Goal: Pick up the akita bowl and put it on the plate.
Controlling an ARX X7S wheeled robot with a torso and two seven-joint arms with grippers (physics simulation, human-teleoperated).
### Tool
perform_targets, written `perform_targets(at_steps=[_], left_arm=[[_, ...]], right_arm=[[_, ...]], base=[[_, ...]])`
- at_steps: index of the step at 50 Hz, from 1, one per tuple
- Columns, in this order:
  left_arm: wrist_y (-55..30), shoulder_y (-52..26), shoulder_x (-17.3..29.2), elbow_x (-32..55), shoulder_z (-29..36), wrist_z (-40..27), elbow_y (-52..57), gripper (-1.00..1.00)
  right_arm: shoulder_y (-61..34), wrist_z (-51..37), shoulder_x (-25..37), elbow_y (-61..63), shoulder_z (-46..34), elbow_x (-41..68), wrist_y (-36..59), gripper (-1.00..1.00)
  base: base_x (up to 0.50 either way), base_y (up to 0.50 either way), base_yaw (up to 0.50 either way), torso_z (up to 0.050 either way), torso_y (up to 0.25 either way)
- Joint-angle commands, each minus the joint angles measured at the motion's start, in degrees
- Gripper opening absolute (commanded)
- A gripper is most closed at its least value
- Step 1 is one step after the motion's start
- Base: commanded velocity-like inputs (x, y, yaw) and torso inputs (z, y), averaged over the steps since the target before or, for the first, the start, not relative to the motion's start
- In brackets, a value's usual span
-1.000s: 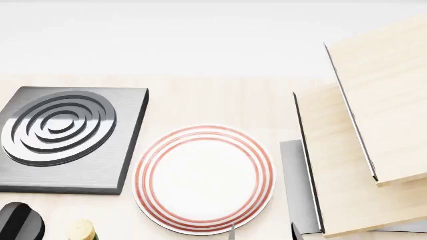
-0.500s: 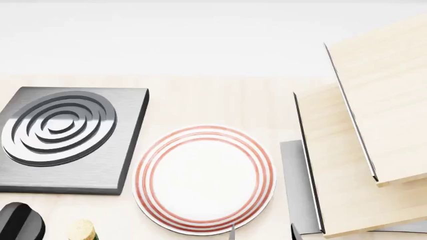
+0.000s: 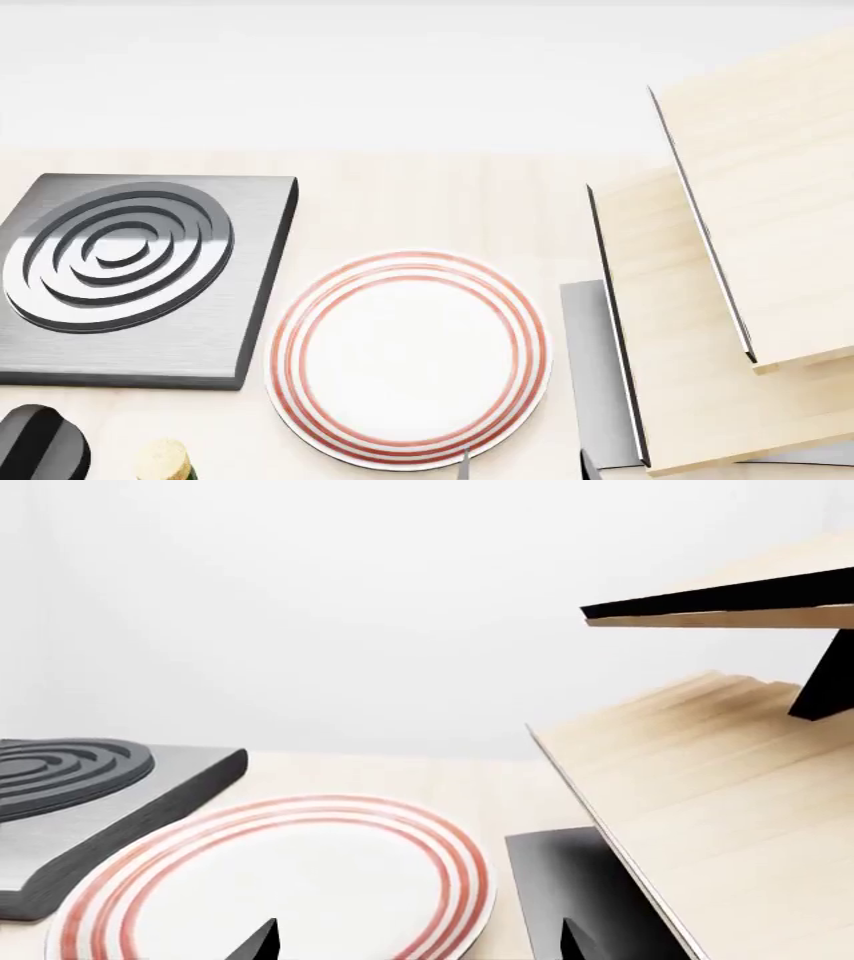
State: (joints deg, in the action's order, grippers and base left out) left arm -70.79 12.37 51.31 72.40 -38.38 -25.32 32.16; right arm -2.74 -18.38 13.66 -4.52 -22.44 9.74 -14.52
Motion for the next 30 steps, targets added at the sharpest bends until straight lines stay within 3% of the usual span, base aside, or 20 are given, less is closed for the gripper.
perform_targets(at_steps=[1, 15, 30], left_arm=[[0.3, 2.51, -0.17, -0.52, -2.93, 0.49, 0.53, 1.0], [1.09, 4.05, -0.39, -1.94, -3.64, 1.31, 0.33, 1.0], [3.23, 5.45, -1.06, -6.07, 0.25, 3.97, -2.92, 1.0]], right_arm=[[-0.29, -0.21, 0.0, -0.59, -0.33, 0.09, -0.08, 1.0], [-0.52, -0.57, 0.03, -1.15, -0.66, 0.14, -0.29, 1.0], [-0.78, -0.89, 0.04, -1.87, -1.05, 0.15, -0.57, 1.0]], base=[[0.0, 0.0, 0.0, 0.0, 0.0], [0.0, 0.0, 0.0, 0.0, 0.0], [0.0, 0.0, 0.0, 0.0, 0.0]])
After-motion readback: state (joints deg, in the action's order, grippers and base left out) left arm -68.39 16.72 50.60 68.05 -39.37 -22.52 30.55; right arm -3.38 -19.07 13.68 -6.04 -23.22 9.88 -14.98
